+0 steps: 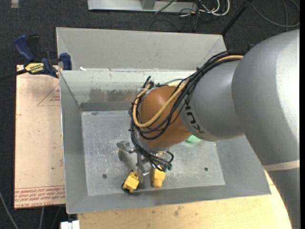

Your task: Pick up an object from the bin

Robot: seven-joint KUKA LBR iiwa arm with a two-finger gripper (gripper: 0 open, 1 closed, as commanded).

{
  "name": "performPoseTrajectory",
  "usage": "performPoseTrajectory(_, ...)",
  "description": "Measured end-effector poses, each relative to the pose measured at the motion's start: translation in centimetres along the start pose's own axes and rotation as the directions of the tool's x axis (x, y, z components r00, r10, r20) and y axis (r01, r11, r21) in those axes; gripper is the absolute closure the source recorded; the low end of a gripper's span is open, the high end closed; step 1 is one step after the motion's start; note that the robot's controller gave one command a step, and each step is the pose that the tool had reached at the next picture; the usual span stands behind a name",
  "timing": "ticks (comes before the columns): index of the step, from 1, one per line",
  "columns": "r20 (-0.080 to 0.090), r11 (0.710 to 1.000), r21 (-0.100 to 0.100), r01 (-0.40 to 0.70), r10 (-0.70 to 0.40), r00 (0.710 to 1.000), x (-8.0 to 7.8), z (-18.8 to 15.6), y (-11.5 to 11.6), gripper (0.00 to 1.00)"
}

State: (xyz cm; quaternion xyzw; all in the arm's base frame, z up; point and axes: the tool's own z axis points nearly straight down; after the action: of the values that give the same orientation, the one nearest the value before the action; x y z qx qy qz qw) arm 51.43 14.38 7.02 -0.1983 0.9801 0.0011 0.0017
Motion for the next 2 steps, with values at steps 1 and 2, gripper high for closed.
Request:
performPoseTrajectory(1, 0.004, 0.997, 0.001, 0.075, -0.075, 0.997, 3.68, -0.05, -0.21, 1.00)
performPoseTrajectory(2, 0.004, 0.997, 0.001, 0.074, -0.074, 0.997, 3.68, -0.05, -0.21, 1.00)
